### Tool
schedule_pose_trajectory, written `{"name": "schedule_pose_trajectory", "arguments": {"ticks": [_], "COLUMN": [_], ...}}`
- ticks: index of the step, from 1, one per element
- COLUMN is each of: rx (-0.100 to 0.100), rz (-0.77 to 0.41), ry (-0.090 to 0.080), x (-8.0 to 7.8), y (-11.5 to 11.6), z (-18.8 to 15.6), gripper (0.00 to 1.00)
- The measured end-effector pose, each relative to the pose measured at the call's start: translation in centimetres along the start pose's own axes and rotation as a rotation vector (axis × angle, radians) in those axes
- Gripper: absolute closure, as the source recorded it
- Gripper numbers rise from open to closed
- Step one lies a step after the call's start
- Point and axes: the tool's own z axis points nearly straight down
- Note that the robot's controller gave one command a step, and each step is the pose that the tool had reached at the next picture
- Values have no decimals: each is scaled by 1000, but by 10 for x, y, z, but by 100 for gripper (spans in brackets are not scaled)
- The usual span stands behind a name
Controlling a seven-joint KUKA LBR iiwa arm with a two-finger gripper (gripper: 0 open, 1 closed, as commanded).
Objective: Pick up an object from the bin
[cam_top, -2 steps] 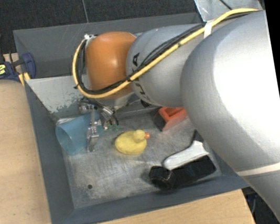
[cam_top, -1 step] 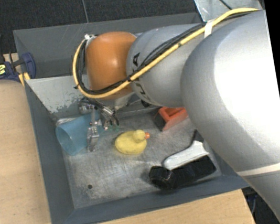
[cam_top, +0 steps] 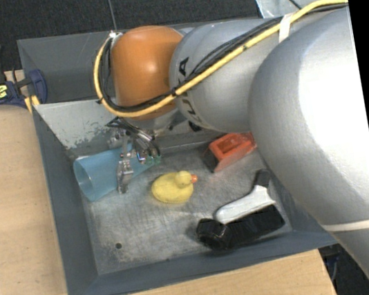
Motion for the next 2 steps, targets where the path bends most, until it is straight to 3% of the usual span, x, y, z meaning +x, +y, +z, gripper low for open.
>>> {"name": "schedule_pose_trajectory", "arguments": {"ticks": [1,2], "rx": [-2,0], "rz": [-6,-10], "ry": [-5,2], "x": [-1,4], "y": [2,10], "z": [-37,-85], "gripper": [100,100]}}
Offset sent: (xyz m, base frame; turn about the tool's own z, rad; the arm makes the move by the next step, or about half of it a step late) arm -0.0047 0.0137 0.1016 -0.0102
